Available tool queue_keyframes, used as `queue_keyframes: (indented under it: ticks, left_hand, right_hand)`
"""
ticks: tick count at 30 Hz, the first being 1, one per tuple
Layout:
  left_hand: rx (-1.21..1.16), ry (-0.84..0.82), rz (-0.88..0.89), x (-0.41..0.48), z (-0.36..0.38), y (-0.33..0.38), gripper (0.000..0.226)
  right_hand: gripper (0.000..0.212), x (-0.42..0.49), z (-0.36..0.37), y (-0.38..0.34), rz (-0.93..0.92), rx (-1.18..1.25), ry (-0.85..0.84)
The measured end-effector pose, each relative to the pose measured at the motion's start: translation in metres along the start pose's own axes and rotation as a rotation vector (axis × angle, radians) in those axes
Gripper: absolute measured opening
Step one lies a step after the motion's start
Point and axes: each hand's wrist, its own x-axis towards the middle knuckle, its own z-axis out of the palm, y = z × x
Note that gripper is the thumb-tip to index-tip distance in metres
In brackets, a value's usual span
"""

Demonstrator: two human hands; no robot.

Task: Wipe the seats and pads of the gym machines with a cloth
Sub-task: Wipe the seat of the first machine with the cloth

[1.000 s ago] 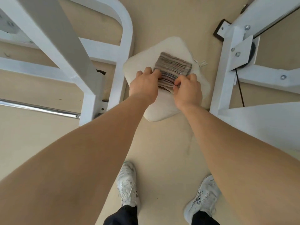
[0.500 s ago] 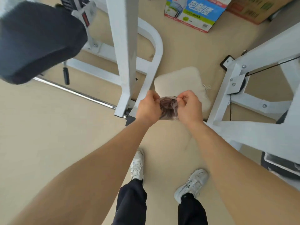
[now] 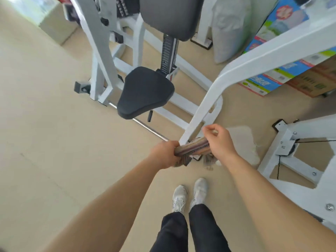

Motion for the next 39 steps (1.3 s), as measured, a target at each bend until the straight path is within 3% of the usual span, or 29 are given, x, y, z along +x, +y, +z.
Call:
queue_keyframes:
  ticks: [5, 8, 10, 12, 16, 20, 24, 28, 32, 35, 39]
  left_hand:
    - [-0.067, 0.149, -0.123, -0.002, -0.044, -0.027, 0.022]
    - [-0.088, 0.227, -0.141, 0.007, -0.067, -0.038, 0.024]
    - [-0.109, 0.259, -0.134, 0.019, -0.079, -0.048, 0.024]
    - [-0.138, 0.301, -0.121, 0.033, -0.09, -0.059, 0.021]
    - [-0.11, 0.334, -0.114, 0.072, -0.119, -0.086, 0.013]
    - [-0.081, 0.248, -0.102, 0.127, -0.166, -0.113, 0.015]
    - [-0.079, 0.282, -0.003, 0.193, -0.235, -0.128, 0.03]
    - [0.038, 0.419, 0.114, 0.255, -0.291, -0.143, 0.04]
    - [0.314, 0.456, 0.252, 0.316, -0.291, -0.157, 0.044]
    - [0.486, 0.343, 0.284, 0.344, -0.254, -0.175, 0.047]
    - [0.642, 0.143, 0.31, 0.348, -0.195, -0.211, 0.042]
  right_hand:
    - [0.041, 0.002, 0.01, -0.032, 0.106, -0.071, -0.438]
    - [0.037, 0.017, 0.014, -0.048, 0.102, -0.291, -0.688]
    - [0.025, 0.032, 0.021, -0.059, 0.072, -0.39, -0.742]
    - [0.014, 0.049, 0.032, -0.067, 0.099, -0.352, -0.701]
    - [0.017, 0.093, 0.065, -0.078, 0.081, -0.275, -0.522]
    - [0.019, 0.146, 0.107, -0.103, 0.017, -0.27, -0.425]
    - [0.019, 0.219, 0.139, -0.148, -0.018, -0.278, -0.265]
    - [0.024, 0.28, 0.155, -0.198, -0.073, -0.315, -0.037]
    - [0.035, 0.316, 0.166, -0.191, -0.166, -0.505, 0.116]
    - [0.048, 0.327, 0.188, -0.134, -0.195, -0.568, 0.1]
    - [0.057, 0.31, 0.229, -0.042, -0.117, -0.756, -0.116]
